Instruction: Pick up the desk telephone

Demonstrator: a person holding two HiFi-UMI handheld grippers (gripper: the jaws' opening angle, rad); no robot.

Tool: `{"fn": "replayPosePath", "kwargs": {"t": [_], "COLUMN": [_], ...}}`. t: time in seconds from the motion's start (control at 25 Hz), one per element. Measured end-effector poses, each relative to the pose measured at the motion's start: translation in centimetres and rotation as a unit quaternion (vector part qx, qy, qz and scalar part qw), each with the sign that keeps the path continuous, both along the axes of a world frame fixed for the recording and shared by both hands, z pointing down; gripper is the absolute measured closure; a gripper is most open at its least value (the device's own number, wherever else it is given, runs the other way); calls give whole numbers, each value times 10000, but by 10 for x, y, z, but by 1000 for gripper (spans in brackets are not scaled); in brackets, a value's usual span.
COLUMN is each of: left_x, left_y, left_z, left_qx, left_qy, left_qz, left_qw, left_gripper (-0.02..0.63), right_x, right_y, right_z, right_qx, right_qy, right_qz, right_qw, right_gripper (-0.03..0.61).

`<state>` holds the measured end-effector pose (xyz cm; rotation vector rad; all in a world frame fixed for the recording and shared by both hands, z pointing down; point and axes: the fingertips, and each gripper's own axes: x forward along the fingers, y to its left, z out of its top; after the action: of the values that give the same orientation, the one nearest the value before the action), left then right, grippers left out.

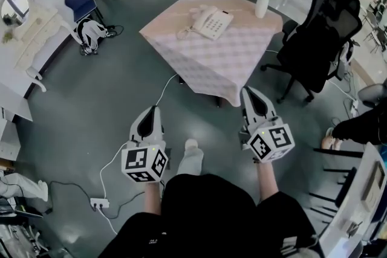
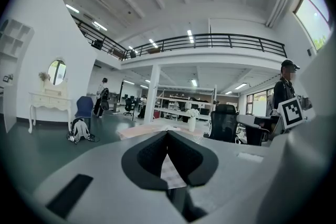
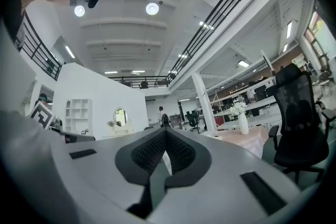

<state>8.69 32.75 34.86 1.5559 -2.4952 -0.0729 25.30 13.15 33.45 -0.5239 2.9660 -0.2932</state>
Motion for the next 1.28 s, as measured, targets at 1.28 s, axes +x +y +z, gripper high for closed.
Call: {"fn": "replayPosePath", "kwargs": {"t": [1.28], "left_x": [-190], "left_y": [-145], "left_z": [31], "left_qx": [-117], "left_qy": [227], "left_qz": [783], "left_qw": [9966], "left_gripper": [615], "right_x": [-168], "right_y": [-125], "right_z": [44], "right_qx": [-429], "right_qy": [314], "right_qz": [999], "right_qw": [9936], "right_gripper": [586]}}
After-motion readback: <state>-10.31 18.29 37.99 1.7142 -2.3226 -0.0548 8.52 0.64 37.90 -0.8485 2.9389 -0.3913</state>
